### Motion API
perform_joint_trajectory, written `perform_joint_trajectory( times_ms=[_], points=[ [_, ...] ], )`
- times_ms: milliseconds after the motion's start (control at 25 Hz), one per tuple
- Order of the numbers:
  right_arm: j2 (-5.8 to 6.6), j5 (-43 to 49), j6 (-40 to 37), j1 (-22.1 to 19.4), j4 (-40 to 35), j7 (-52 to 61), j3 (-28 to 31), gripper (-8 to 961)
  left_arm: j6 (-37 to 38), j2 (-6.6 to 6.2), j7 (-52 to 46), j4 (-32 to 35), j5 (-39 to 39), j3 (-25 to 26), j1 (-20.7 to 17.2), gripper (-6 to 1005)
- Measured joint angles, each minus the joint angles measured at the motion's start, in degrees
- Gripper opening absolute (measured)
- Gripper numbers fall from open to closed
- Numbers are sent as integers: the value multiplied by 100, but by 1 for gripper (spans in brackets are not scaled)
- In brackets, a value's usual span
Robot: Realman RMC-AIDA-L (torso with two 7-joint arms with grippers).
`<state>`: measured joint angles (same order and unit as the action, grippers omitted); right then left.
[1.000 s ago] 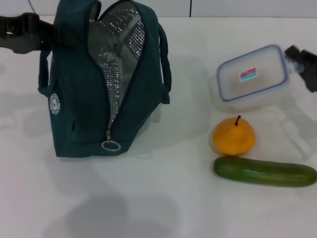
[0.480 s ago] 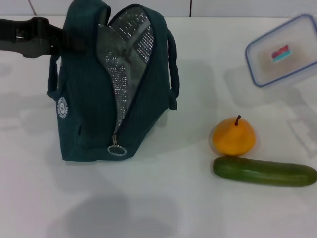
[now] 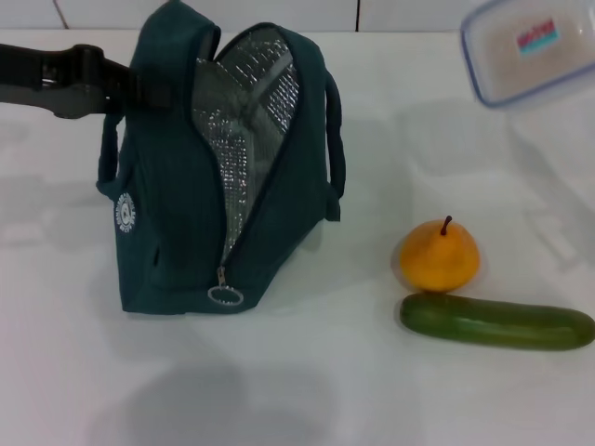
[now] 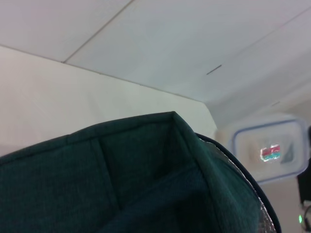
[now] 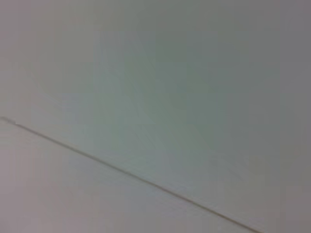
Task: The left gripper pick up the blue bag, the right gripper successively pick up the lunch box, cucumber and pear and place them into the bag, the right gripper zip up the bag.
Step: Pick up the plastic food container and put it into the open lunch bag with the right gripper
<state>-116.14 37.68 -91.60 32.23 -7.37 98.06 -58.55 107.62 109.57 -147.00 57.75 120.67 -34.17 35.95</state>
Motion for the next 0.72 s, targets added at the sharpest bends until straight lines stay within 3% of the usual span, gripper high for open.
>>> perform_joint_trajectory(
  times_ms=[360,720],
  points=[
    [-6,-109,-353,813,-72,365,-167,114,5,97,18,-10,-27,-55,22,44],
    [-4,-132,-220,1628,-15,628,-803,118,-7,204,27,-18,-17,-196,163,44]
  ],
)
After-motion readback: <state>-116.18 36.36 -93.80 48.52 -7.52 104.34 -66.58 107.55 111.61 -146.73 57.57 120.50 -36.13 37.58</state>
